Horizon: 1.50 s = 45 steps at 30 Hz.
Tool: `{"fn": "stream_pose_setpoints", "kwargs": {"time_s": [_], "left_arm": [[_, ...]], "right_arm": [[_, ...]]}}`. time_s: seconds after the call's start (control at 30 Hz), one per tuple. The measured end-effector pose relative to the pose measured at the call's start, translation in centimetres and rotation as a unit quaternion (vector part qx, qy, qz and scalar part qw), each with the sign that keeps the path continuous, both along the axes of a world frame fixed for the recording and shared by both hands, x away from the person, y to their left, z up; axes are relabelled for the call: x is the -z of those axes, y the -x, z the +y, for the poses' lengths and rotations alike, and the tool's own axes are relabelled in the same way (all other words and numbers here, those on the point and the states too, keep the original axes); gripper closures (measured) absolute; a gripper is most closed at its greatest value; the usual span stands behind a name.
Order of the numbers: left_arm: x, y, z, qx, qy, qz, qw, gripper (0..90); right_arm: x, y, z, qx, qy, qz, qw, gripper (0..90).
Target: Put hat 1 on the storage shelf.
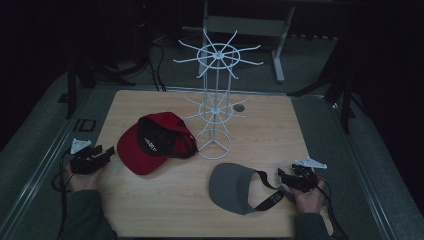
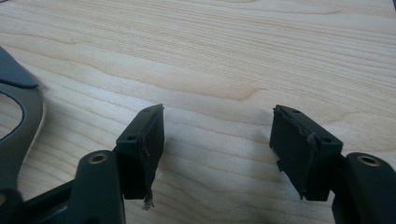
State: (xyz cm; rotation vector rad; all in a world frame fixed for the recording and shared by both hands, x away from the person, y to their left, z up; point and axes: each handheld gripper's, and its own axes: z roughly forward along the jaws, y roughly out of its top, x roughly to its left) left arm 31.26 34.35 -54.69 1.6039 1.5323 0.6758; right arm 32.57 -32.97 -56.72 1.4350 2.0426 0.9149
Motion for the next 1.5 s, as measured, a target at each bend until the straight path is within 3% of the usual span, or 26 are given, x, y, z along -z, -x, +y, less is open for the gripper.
{"fn": "stream_pose_setpoints", "kwargs": {"time_s": [0.33, 0.47, 0.53, 0.57, 0.63, 0.67, 0.73, 0.87, 1.07, 1.33, 1.5], "left_arm": [[-0.3, -0.1, 0.0, 0.017, 0.006, -0.001, 0.9998, 48.4], [-1.0, -0.6, 0.2, 0.023, 0.012, -0.009, 0.9996, 53.9], [-1.5, -1.0, 0.1, 0.029, 0.004, -0.011, 0.9995, 57.4], [-1.8, -1.4, -0.1, 0.033, -0.004, -0.010, 0.9994, 67.4], [-2.0, -1.8, -0.2, 0.035, -0.011, -0.008, 0.9993, 70.4], [-2.0, -2.6, -0.4, 0.039, -0.016, -0.004, 0.9991, 80.2], [-2.1, -3.0, -0.5, 0.038, -0.019, -0.001, 0.9991, 88.7], [-2.6, -5.3, -1.0, 0.031, -0.034, 0.013, 0.9989, 89.9], [-2.9, -7.0, -1.7, 0.032, -0.050, 0.026, 0.9979, 88.7], [-2.2, -6.8, -2.3, 0.046, -0.056, 0.046, 0.9963, 88.6], [-2.3, -4.2, -2.9, 0.064, -0.062, 0.047, 0.9949, 88.5]], "right_arm": [[0.0, 0.0, 0.0, -0.003, 0.001, 0.001, 1.0000, 33.6], [0.0, 0.0, 0.0, -0.003, 0.001, 0.001, 1.0000, 33.6], [0.0, 0.0, 0.0, -0.003, 0.001, 0.001, 1.0000, 33.6], [0.0, 0.0, 0.0, -0.002, 0.001, 0.001, 1.0000, 33.6], [0.0, 0.0, 0.0, -0.002, 0.001, 0.001, 1.0000, 33.6], [0.0, 0.0, 0.0, -0.003, 0.000, 0.001, 1.0000, 33.6], [0.0, 0.0, 0.0, -0.003, 0.001, 0.001, 1.0000, 33.6], [0.0, 0.1, 0.0, -0.003, 0.001, 0.001, 1.0000, 33.4], [0.0, 0.1, 0.0, -0.003, 0.001, 0.001, 1.0000, 33.3], [0.0, 0.1, 0.1, -0.004, 0.001, 0.001, 1.0000, 32.9], [0.0, 0.1, 0.1, -0.004, 0.000, 0.001, 1.0000, 32.8]]}}
